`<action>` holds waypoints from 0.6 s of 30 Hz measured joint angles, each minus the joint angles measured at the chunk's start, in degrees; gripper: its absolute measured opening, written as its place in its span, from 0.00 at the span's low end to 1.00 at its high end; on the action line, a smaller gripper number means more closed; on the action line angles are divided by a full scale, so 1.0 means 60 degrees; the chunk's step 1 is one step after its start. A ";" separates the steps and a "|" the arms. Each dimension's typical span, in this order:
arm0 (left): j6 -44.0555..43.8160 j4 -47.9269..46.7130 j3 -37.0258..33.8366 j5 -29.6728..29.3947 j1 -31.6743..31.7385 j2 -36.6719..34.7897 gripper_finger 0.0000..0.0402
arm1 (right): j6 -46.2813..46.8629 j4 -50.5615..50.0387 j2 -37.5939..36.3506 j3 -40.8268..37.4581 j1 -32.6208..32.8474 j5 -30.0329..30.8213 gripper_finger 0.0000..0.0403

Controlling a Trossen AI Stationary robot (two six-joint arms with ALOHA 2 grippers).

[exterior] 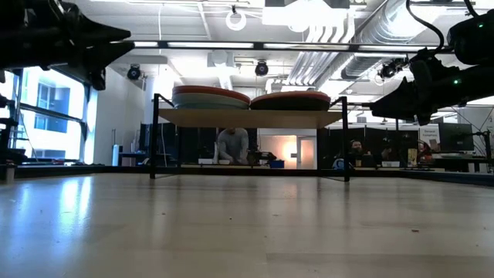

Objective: Place and stack plates onto a shelf
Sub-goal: Return to Home Position

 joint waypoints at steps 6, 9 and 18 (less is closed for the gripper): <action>0.0029 -0.1704 0.0004 -0.0010 0.0002 -0.0579 0.24 | 0.0000 0.0000 0.0000 0.0000 0.0002 -0.0004 0.34; 0.0035 -0.2411 0.0000 -0.0021 0.0000 -0.0561 0.24 | 0.0000 0.0000 0.0000 0.0000 0.0000 -0.0002 0.34; 0.1828 -0.2507 0.0004 -0.0024 -0.0355 -0.0561 0.24 | 0.0000 0.0000 -0.0004 0.0000 0.0000 -0.0002 0.34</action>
